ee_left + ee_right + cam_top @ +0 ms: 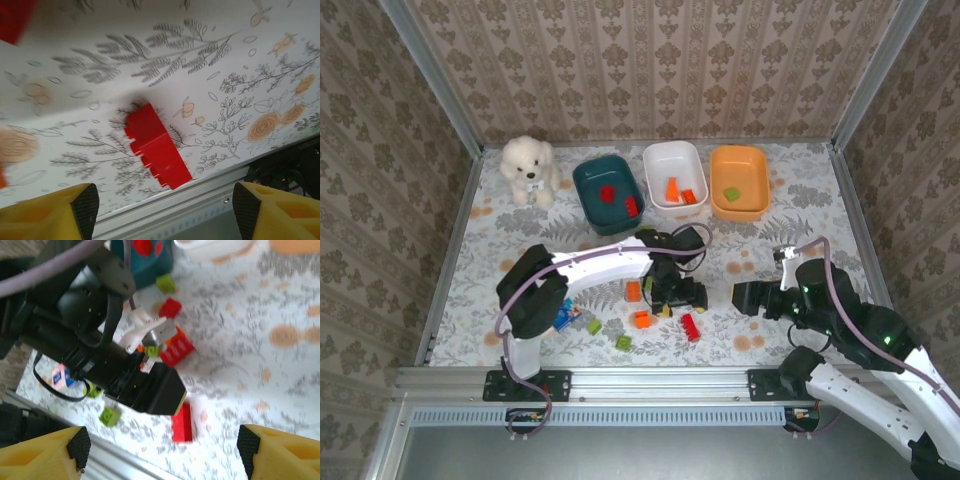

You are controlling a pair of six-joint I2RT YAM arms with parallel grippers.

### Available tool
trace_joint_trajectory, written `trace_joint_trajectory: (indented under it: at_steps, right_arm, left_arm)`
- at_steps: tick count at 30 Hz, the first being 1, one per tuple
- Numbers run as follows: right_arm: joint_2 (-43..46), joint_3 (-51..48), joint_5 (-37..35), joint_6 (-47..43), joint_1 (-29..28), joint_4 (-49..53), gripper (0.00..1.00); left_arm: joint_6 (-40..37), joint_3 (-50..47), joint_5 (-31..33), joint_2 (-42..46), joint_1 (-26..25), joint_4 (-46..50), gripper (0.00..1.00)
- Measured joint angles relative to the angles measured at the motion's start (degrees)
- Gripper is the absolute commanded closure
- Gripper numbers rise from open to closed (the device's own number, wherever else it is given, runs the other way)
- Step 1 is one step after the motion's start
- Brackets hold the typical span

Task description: Sort the legos into containers by color

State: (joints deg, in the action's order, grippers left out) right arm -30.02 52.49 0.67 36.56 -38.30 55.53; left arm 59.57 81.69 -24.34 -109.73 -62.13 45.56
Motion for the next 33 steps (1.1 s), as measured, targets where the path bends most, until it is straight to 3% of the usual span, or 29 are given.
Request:
trace_joint_trajectory:
  at_steps: [6, 9, 12, 15, 19, 27, 33]
  right_arm:
    - [-0.5, 0.2, 2.0, 0.1, 0.0, 3.8, 0.20]
    - [-0.3, 0.2, 2.9, 0.1, 0.0, 4.3, 0.20]
    - [0.6, 0.0, 3.3, 0.1, 0.0, 4.5, 0.22]
    - [2.1, -0.8, 4.4, 0.1, 0.0, 4.8, 0.22]
    - [3.1, -1.0, 5.4, 0.1, 0.0, 4.9, 0.22]
    - [1.1, -0.5, 5.6, -0.7, 0.0, 3.9, 0.23]
    - [-3.9, 2.0, 5.6, -3.7, 0.0, 0.4, 0.23]
  left_arm:
    - [5.0, -0.3, -3.4, -5.1, -1.6, -0.2, 0.25]
    - [6.7, -0.3, -4.0, -7.0, -1.7, -1.2, 0.30]
    - [7.9, 1.4, -4.3, -9.3, -1.7, 0.0, 0.44]
    - [8.5, 3.6, -4.5, -11.0, -1.9, 0.8, 0.67]
    - [8.8, 4.5, -4.4, -11.4, -2.1, 0.8, 0.82]
    - [5.0, 11.7, 1.8, -11.1, -0.8, 5.0, 0.83]
    - [-1.1, 15.9, 8.0, -5.7, 7.0, 12.1, 0.83]
